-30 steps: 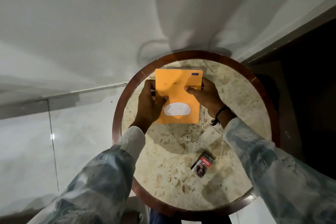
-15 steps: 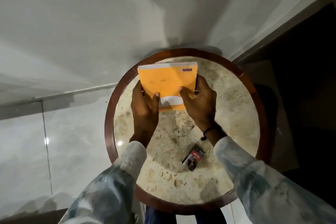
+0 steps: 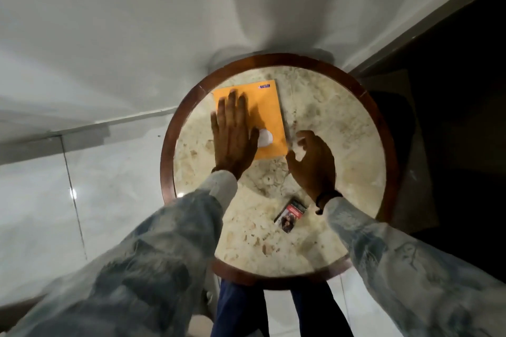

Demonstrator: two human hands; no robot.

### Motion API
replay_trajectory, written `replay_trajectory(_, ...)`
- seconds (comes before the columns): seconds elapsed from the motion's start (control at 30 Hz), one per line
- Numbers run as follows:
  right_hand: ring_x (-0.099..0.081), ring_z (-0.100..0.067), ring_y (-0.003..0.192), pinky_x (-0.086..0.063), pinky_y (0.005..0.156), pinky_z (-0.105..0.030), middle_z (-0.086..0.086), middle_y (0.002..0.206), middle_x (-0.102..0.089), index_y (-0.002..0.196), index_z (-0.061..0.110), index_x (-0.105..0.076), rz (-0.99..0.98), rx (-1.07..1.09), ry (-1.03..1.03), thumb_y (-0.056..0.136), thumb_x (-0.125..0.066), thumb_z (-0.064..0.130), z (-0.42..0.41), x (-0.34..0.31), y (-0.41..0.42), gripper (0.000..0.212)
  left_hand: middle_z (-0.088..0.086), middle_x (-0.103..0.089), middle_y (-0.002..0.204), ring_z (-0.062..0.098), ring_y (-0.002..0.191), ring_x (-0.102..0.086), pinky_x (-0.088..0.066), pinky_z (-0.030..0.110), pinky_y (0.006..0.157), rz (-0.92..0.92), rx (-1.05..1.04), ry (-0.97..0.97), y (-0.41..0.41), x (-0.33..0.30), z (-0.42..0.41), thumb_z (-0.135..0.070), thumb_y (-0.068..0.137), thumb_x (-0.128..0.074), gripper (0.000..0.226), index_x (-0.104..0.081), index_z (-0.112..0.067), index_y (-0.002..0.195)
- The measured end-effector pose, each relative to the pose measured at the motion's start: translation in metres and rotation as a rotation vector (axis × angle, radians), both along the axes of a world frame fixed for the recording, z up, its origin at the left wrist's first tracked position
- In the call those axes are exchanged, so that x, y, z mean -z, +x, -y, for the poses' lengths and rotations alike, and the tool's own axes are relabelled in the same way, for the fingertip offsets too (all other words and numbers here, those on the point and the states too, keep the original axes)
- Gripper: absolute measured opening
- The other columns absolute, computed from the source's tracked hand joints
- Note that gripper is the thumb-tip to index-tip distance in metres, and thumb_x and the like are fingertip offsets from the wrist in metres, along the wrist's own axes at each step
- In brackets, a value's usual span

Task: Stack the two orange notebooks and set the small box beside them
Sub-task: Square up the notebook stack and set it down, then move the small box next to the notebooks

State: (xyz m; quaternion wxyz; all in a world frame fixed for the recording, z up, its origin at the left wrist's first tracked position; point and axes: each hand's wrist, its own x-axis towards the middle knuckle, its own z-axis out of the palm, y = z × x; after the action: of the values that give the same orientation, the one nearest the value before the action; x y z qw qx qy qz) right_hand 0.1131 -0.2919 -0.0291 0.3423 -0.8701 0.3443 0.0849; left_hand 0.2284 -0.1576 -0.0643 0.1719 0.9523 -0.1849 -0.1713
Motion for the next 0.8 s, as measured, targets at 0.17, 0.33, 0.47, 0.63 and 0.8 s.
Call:
replay_trajectory(0.17, -0.056, -0.035, 0.130, -0.049, 0.102, -0.051, -0.011, 0.141, -0.059, 0.136, 0.025, -0.060, -0.226, -0.518, -0.263, 0.077, -0.063, 0.000, -0.012, -0.005, -0.087, 0.064, 0.014, 0.002, 0.174, 0.040, 0.161, 0.002, -0.005, 0.062, 0.128, -0.068, 0.203, 0.135, -0.009, 0.028, 0.005, -0.056, 0.102, -0.028, 0.081, -0.004, -0.011, 0.165)
replay_trajectory(0.33, -0.059, -0.036, 0.130, -0.043, 0.106, -0.065, -0.014, 0.136, -0.064, 0.119, 0.024, -0.071, -0.250, -0.851, -0.306, 0.074, -0.068, -0.003, -0.010, 0.008, -0.115, 0.052, 0.014, -0.004, 0.174, 0.040, 0.161, -0.002, -0.007, 0.063, 0.128, -0.089, 0.196, 0.163, -0.009, 0.036, 0.005, -0.058, 0.101, -0.028, 0.082, -0.008, -0.010, 0.165)
replay_trajectory(0.47, -0.062, -0.034, 0.115, -0.051, 0.093, -0.048, -0.009, 0.120, -0.066, 0.114, 0.019, -0.070, -0.237, -0.644, -0.242, 0.088, -0.065, 0.020, 0.013, 0.014, -0.087, 0.027, 0.013, -0.002, 0.174, 0.039, 0.162, 0.000, -0.006, 0.062, 0.128, -0.075, 0.205, 0.188, -0.008, 0.035, 0.005, -0.059, 0.101, -0.026, 0.082, -0.006, -0.010, 0.165)
replay_trajectory(0.63, -0.062, -0.030, 0.104, -0.053, 0.090, -0.040, -0.010, 0.108, -0.067, 0.104, 0.011, -0.067, -0.082, 0.093, -0.087, 0.081, -0.075, 0.039, 0.058, 0.018, -0.012, 0.037, 0.012, 0.002, 0.175, 0.038, 0.162, 0.003, -0.005, 0.062, 0.128, -0.077, 0.207, 0.193, -0.009, 0.037, 0.005, -0.059, 0.101, -0.026, 0.083, -0.004, -0.012, 0.165)
replay_trajectory(0.8, -0.061, -0.034, 0.108, -0.054, 0.091, -0.047, -0.015, 0.116, -0.063, 0.114, 0.005, -0.060, -0.022, 0.212, -0.100, 0.082, -0.073, 0.045, 0.072, 0.037, 0.050, 0.054, 0.012, 0.005, 0.174, 0.037, 0.162, 0.005, -0.001, 0.060, 0.129, -0.063, 0.208, 0.179, -0.010, 0.040, 0.004, -0.059, 0.101, -0.027, 0.083, -0.003, -0.012, 0.165)
